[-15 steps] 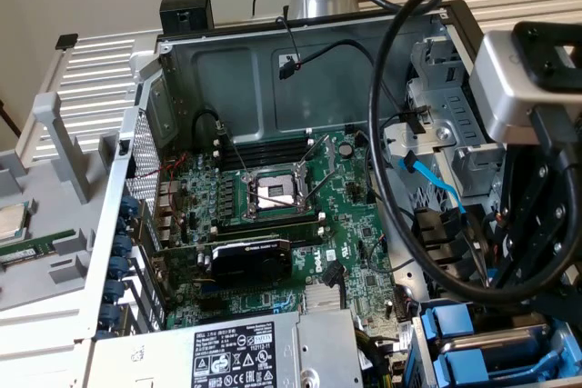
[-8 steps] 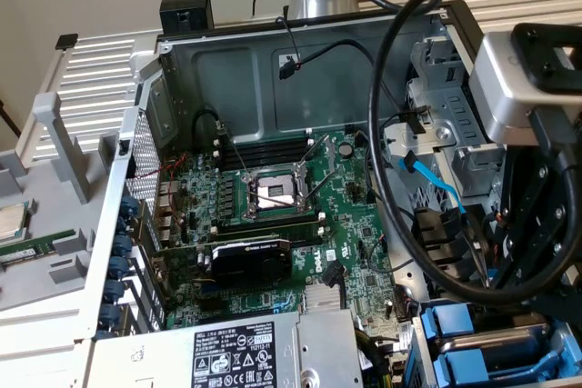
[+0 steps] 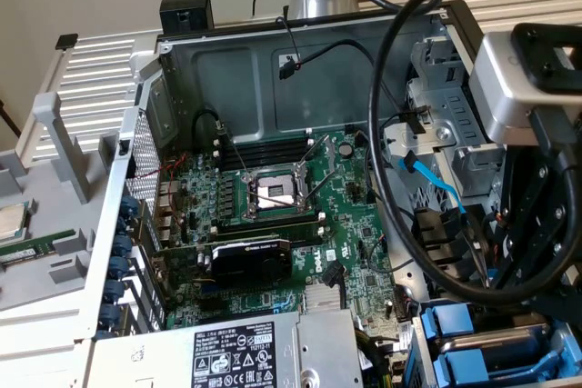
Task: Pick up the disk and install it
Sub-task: 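Insert the second disk wire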
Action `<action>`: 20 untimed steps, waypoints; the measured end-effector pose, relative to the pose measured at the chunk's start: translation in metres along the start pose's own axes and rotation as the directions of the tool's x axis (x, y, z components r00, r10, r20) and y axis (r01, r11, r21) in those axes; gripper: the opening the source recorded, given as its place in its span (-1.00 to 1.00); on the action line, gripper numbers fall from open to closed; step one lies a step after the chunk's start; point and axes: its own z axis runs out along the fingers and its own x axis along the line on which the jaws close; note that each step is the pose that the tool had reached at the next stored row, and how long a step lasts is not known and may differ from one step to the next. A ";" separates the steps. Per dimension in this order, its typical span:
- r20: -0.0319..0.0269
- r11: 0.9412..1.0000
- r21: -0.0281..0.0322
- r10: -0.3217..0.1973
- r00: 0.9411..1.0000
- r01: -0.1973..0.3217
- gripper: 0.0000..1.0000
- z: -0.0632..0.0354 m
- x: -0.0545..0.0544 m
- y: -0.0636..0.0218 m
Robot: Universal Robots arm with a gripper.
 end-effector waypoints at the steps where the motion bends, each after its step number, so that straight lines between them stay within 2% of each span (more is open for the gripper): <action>1: 0.000 1.000 0.000 0.000 1.000 0.000 -0.67 0.0000 0.000 0.0000; 3: 0.001 1.000 0.000 0.000 1.000 0.000 -0.64 0.0003 0.000 -0.0001; 4: 0.001 1.000 0.000 0.000 1.000 0.000 -0.51 0.0003 0.000 -0.0001; 11: -0.001 1.000 0.000 0.000 1.000 0.000 -0.51 -0.0014 0.000 0.0001; 16: -0.002 1.000 0.000 0.000 1.000 0.000 -0.51 -0.0071 0.000 0.0011; 20: -0.002 1.000 0.001 0.000 1.000 0.000 -0.51 -0.0168 -0.001 0.0025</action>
